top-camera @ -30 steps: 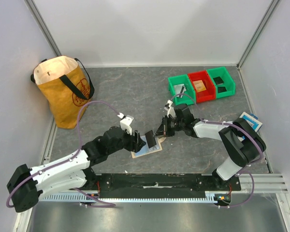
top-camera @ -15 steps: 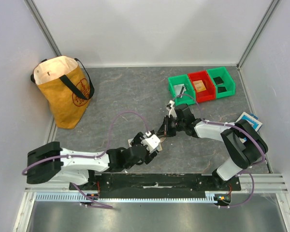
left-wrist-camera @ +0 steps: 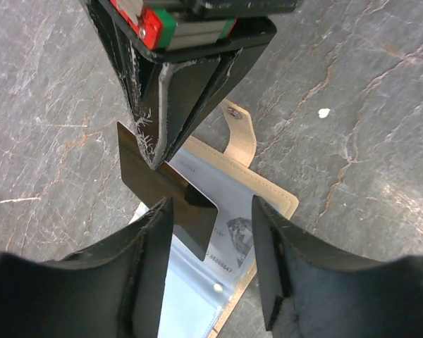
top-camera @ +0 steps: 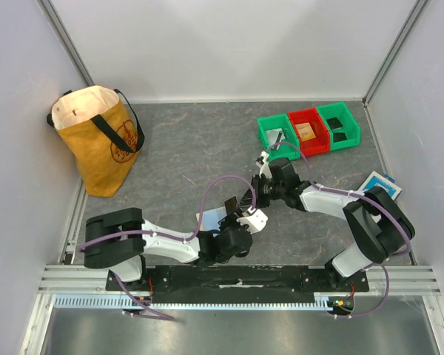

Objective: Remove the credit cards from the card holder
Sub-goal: Place the credit card in the storage box.

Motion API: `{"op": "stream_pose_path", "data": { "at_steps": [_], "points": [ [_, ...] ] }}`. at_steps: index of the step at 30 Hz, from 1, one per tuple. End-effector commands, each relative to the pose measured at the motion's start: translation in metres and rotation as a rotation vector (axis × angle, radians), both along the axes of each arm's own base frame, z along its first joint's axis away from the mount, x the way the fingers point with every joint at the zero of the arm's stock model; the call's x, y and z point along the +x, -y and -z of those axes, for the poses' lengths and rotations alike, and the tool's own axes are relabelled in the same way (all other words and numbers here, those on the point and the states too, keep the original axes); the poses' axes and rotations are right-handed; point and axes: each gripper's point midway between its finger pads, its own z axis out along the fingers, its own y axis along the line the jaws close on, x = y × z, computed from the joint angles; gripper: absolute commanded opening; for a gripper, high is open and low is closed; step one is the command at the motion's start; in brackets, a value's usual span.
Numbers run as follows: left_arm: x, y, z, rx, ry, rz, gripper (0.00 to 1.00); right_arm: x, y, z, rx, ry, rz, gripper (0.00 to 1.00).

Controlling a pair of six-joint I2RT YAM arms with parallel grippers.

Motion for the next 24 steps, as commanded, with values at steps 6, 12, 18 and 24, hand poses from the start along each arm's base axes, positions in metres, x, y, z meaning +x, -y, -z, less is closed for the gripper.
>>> {"op": "stream_pose_path", "data": {
  "at_steps": [6,12,18,24],
  "points": [
    [0.01,0.003,-0.012,-0.036,0.032,-0.113,0.02,0.002,0.003,-0.017,0.021,0.026,0.034,0.0],
    [0.008,-0.006,-0.025,-0.08,0.015,-0.15,0.02,0.014,0.003,-0.041,0.046,0.115,0.072,0.0],
    [0.01,-0.023,-0.047,-0.216,-0.042,-0.188,0.02,0.028,0.009,-0.089,0.094,0.309,0.106,0.41],
    [0.021,-0.043,-0.079,-0.516,-0.165,-0.192,0.02,0.031,0.019,-0.131,0.146,0.5,0.151,0.79]
  ]
}}
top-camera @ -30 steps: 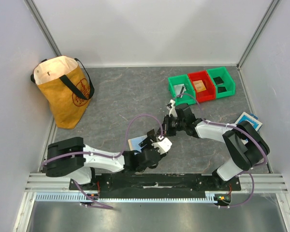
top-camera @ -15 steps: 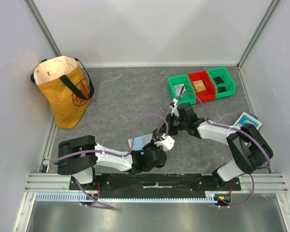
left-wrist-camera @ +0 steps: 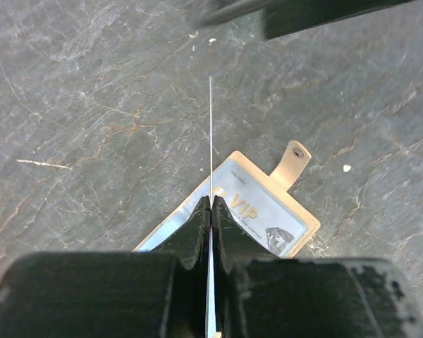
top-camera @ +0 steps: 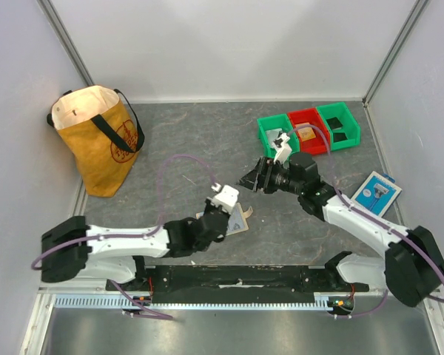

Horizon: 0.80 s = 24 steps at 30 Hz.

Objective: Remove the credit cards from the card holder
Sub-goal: Place the credit card in the storage box.

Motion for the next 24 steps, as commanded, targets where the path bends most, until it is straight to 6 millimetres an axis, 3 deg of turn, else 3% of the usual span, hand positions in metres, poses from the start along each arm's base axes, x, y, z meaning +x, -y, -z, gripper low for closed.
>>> {"op": "stream_pose_path", "data": {
  "at_steps": [1,7,12,17,24],
  "points": [
    [0.005,-0.008,-0.026,-0.333,-0.109,-0.007,0.02,0.008,0.008,-0.036,0.063,0.187,0.051,0.82],
    [0.012,-0.024,-0.072,-0.705,-0.145,0.024,0.02,0.0,0.018,-0.054,0.209,0.287,0.116,0.82],
    [0.011,-0.027,-0.101,-0.917,-0.16,0.048,0.02,-0.011,0.017,-0.065,0.366,0.322,0.107,0.81],
    [0.008,-0.023,-0.119,-1.089,-0.19,0.085,0.02,-0.018,0.012,-0.076,0.483,0.328,0.079,0.8],
    [0.003,-0.013,-0.134,-1.191,-0.224,0.14,0.02,-0.02,0.005,-0.082,0.56,0.33,0.054,0.77]
  ]
}}
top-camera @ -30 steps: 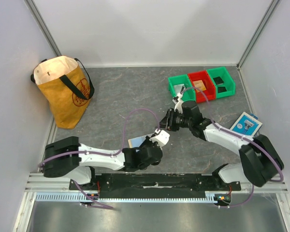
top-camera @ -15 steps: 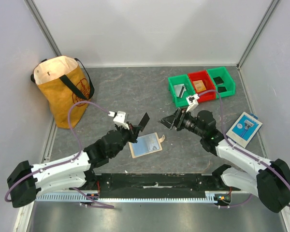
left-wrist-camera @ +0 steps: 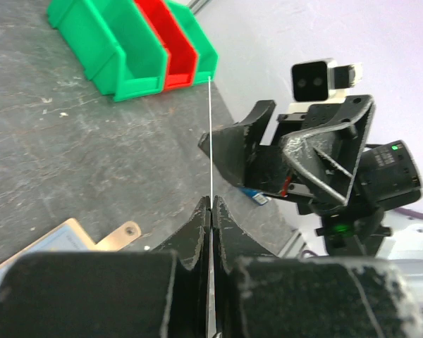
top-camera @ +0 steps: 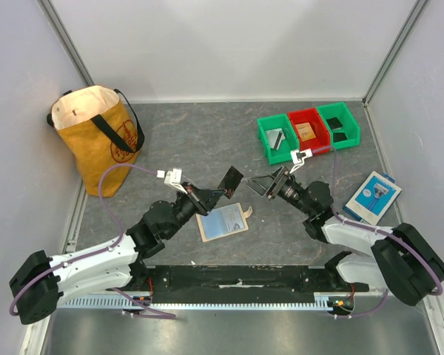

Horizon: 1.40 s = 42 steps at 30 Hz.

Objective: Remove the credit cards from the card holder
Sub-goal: Place the credit card in the storage box.

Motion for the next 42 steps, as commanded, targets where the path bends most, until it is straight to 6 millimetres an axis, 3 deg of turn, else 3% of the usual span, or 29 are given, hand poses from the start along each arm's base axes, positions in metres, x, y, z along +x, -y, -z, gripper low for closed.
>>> {"op": "stream_pose_path", "data": {
  "at_steps": [1,6,10,12,18,21,27,32,38,42],
  "points": [
    [-0.005,0.008,-0.036,-0.185,0.016,0.048,0.02,-0.008,-0.003,-0.031,0.112,0.093,-0.028,0.77],
    [-0.008,0.012,-0.04,-0.225,0.002,0.072,0.02,-0.012,-0.006,-0.031,0.133,0.101,-0.052,0.71],
    [-0.008,0.016,-0.039,-0.247,-0.012,0.084,0.02,-0.018,-0.008,-0.036,0.16,0.118,-0.079,0.6],
    [-0.009,0.018,-0.04,-0.257,-0.015,0.095,0.02,-0.018,-0.008,-0.039,0.171,0.128,-0.08,0.51],
    [-0.01,0.018,-0.04,-0.265,-0.023,0.101,0.04,-0.018,-0.007,-0.04,0.181,0.133,-0.073,0.04],
    [-0.008,0.015,-0.036,-0.243,-0.03,0.084,0.22,-0.015,-0.004,-0.039,0.175,0.129,-0.048,0.0],
    [0.008,-0.008,-0.021,-0.021,-0.049,0.015,0.75,0.006,0.012,-0.04,0.147,0.118,0.028,0.0],
    [0.024,-0.053,-0.024,0.178,-0.024,-0.106,0.99,0.047,0.051,-0.037,0.077,0.092,0.178,0.0],
    [0.032,-0.12,-0.04,0.443,-0.022,-0.272,0.99,0.116,0.135,-0.027,-0.078,0.021,0.457,0.0],
    [0.033,-0.148,-0.052,0.629,0.007,-0.344,0.99,0.155,0.209,-0.021,-0.143,-0.024,0.662,0.0]
  ]
}}
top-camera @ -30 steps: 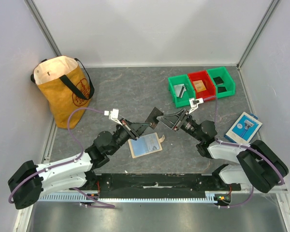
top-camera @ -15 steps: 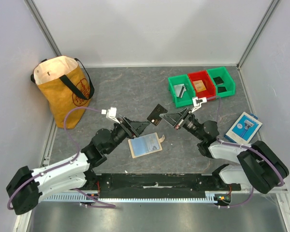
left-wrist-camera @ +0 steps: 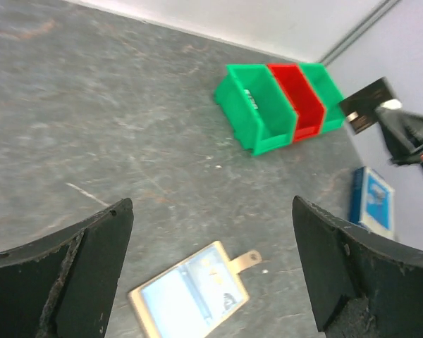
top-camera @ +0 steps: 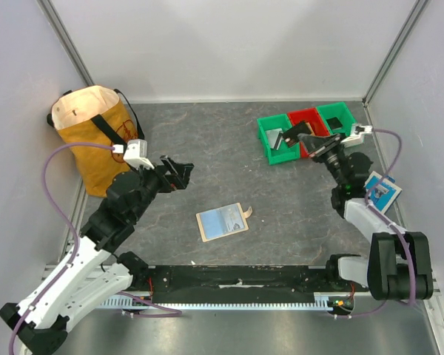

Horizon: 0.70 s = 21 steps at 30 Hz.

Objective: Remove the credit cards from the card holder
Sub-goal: Place the credit card in the storage box.

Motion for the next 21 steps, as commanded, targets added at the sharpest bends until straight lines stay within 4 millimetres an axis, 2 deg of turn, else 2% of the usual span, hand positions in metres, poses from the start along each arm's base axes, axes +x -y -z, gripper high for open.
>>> {"op": "stream_pose_path", "data": {
  "at_steps": [1,5,8,11,14,16,21],
  "points": [
    [-0.003,-0.043,0.007,0.33,-0.006,-0.082,0.99,0.042,0.078,0.008,-0.091,-0.076,0.221,0.0],
    [0.005,-0.064,0.008,0.451,0.02,-0.149,0.99,0.075,0.145,0.023,-0.122,-0.137,0.393,0.0],
    [0.012,-0.074,0.018,0.473,0.005,-0.182,0.99,0.1,0.178,0.04,-0.17,-0.188,0.468,0.0],
    [0.016,-0.08,0.032,0.437,-0.025,-0.181,0.98,0.127,0.2,0.047,-0.195,-0.205,0.502,0.0],
    [0.018,-0.087,0.038,0.425,-0.04,-0.187,0.97,0.151,0.22,0.062,-0.217,-0.24,0.545,0.0],
    [0.018,-0.092,0.037,0.429,-0.037,-0.213,0.97,0.167,0.23,0.066,-0.224,-0.237,0.57,0.0],
    [0.019,-0.096,0.04,0.43,-0.033,-0.227,0.96,0.198,0.246,0.091,-0.227,-0.278,0.597,0.0]
  ]
}}
